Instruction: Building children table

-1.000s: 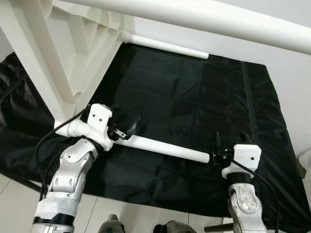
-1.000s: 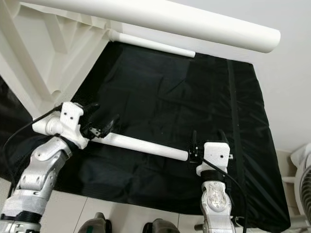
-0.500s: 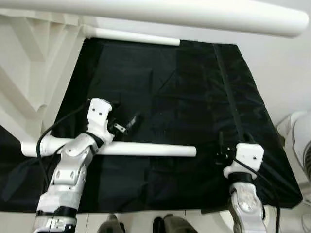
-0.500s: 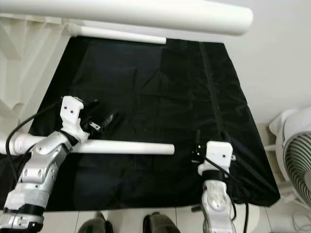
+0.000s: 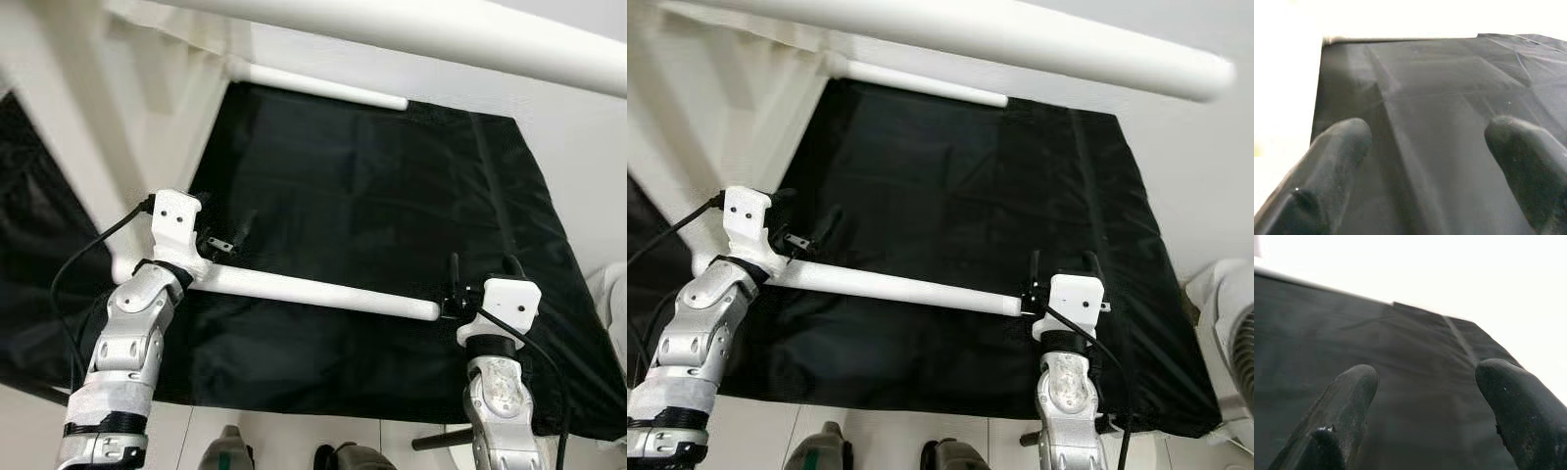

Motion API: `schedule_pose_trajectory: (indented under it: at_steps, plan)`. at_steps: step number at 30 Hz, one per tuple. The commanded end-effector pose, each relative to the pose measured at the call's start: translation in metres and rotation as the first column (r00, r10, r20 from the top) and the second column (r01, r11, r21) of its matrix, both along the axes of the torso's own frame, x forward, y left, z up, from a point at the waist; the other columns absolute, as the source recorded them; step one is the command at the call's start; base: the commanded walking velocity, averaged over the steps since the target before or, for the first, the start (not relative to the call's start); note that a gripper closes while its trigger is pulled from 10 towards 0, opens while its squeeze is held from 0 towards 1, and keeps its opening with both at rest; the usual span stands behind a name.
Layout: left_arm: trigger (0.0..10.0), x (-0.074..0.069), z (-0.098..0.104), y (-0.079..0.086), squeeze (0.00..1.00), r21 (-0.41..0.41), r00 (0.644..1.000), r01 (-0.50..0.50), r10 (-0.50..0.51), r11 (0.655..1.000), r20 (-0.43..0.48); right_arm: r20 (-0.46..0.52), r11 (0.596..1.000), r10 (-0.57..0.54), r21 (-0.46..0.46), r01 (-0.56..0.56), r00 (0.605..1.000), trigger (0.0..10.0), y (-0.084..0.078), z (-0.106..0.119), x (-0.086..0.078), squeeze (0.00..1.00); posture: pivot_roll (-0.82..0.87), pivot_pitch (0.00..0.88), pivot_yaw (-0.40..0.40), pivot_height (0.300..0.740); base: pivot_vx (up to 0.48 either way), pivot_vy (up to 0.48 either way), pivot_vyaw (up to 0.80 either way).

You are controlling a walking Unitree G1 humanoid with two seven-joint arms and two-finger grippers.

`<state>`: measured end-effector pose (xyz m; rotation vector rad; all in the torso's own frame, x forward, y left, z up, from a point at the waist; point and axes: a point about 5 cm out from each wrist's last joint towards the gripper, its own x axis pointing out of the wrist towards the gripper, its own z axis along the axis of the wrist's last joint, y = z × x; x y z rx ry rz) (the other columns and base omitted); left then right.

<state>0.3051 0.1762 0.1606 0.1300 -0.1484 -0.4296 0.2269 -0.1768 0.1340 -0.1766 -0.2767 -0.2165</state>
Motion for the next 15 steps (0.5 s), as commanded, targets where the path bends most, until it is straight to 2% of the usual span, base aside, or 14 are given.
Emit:
schedule_pose_trajectory:
  at_steps: [1,5,12,15]
  plan:
    - [10.0,-0.003,0.001,-0.004,0.0,0.03,0.999,0.028,-0.029,0.999,0.02,-0.023,0.999,-0.038,-0.01,0.037,0.999,10.0,-0.008,-0.006,-0.003,0.0,0.12,0.101,-0.07,0.74,0.0,0.0,0.0]
    - [10.0,-0.012,0.003,-0.006,0.0,0.093,0.995,0.078,-0.083,0.993,0.051,-0.031,0.999,-0.033,0.004,0.033,0.999,10.0,-0.003,-0.009,-0.006,0.0,0.12,0.099,-0.071,0.74,0.0,0.0,0.0]
    - [10.0,-0.015,-0.005,-0.006,0.0,0.11,0.995,0.086,-0.091,0.99,0.038,-0.034,1.0,-0.028,0.002,0.028,0.999,10.0,-0.002,-0.01,-0.005,0.0,0.12,0.092,-0.073,0.74,0.0,0.0,0.0]
    - [10.0,-0.02,-0.01,-0.007,0.0,0.142,0.993,0.104,-0.109,0.984,0.032,-0.036,1.0,-0.027,0.002,0.027,0.999,10.0,-0.002,-0.011,-0.005,0.0,0.12,0.088,-0.075,0.74,0.0,0.0,0.0]
